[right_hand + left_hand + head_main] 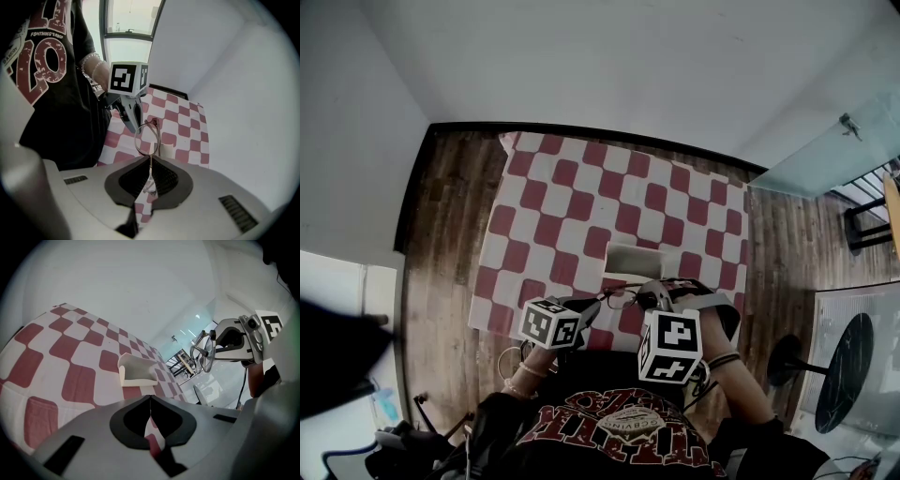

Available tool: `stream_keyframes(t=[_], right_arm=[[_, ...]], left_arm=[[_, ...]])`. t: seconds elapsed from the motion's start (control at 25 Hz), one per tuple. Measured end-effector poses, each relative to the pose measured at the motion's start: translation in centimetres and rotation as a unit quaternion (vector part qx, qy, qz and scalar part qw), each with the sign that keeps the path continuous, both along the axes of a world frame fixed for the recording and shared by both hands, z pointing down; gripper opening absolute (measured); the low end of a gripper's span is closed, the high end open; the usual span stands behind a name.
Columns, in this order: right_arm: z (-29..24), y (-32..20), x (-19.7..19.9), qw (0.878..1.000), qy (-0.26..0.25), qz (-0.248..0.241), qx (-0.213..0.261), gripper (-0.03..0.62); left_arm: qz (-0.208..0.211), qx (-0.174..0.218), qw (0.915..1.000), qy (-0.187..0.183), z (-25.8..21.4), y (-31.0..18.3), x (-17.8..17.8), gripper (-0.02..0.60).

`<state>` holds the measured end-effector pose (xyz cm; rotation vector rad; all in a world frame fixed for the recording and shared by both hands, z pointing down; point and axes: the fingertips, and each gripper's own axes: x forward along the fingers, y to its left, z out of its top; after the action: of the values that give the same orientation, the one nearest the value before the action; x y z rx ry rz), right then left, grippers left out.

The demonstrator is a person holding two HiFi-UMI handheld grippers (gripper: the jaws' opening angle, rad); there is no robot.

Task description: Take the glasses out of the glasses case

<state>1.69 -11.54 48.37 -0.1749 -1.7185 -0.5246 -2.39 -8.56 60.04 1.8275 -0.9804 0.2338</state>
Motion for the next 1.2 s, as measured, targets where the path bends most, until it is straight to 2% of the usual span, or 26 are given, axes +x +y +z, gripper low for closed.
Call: stream_keyframes(t=[1.2], right_arm=[[-4.8, 2.2, 1.9, 1.0, -0.004, 0.01, -0.022, 0.025]], left_arm=[[0.032, -0.011, 0.9992, -0.02, 1.3, 0.5, 2.1, 0.009]])
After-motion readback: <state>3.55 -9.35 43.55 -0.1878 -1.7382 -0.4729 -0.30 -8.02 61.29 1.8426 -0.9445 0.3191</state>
